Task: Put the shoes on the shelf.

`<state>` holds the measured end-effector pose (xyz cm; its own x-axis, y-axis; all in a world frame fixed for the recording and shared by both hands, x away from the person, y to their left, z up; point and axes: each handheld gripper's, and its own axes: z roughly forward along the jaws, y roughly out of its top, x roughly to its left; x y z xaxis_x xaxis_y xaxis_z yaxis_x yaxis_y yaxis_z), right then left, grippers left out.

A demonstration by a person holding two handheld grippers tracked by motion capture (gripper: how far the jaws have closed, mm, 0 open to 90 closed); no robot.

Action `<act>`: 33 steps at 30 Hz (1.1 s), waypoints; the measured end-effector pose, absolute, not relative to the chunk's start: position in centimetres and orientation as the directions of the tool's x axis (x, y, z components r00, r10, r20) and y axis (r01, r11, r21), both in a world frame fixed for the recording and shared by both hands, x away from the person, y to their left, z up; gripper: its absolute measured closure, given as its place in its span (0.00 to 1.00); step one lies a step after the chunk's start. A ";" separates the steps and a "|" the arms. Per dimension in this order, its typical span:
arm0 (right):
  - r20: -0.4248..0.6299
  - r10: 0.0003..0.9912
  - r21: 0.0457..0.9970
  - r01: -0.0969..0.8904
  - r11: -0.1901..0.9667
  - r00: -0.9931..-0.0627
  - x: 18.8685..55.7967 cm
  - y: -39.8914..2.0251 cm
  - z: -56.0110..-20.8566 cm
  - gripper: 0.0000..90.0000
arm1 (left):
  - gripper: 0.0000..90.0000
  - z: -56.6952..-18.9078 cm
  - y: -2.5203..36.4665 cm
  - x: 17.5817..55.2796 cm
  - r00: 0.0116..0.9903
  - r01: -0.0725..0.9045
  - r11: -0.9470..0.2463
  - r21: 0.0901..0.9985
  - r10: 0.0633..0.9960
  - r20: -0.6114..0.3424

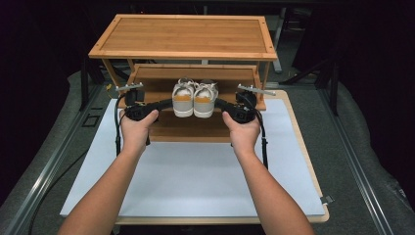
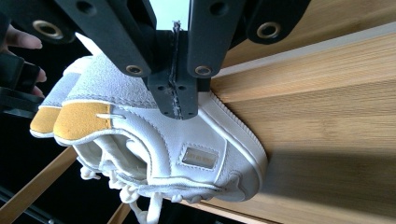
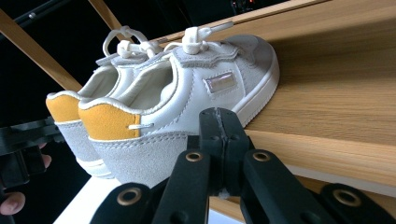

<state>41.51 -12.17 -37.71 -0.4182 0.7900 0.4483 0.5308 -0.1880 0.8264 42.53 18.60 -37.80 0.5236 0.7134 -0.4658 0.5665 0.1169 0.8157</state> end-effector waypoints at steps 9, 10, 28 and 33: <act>0.468 0.784 0.814 0.544 -0.204 -0.408 42.4 -12.3 -37.7 1.00 | 1.00 -37.6 18.3 43.3 0.513 0.570 0.111 0.814 0.725 -0.459; 0.479 0.779 0.810 0.546 -0.214 -0.405 42.6 -12.3 -37.7 1.00 | 1.00 -37.5 18.2 43.5 0.510 0.573 0.108 0.812 0.729 -0.457; 0.487 0.787 0.797 0.560 -0.225 -0.378 45.9 -11.8 -37.6 1.00 | 1.00 -37.8 18.3 46.7 0.476 0.578 0.136 0.805 0.745 -0.468; 0.459 0.807 0.804 0.561 -0.198 -0.373 46.5 -11.6 -37.4 1.00 | 1.00 -37.5 18.1 47.3 0.461 0.588 0.134 0.798 0.756 -0.466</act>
<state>46.49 -11.55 -37.38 -0.3727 0.8065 0.4589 0.5605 -0.1984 0.8040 47.28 18.08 -37.55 0.4606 0.7555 -0.4659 0.5876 0.1339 0.7980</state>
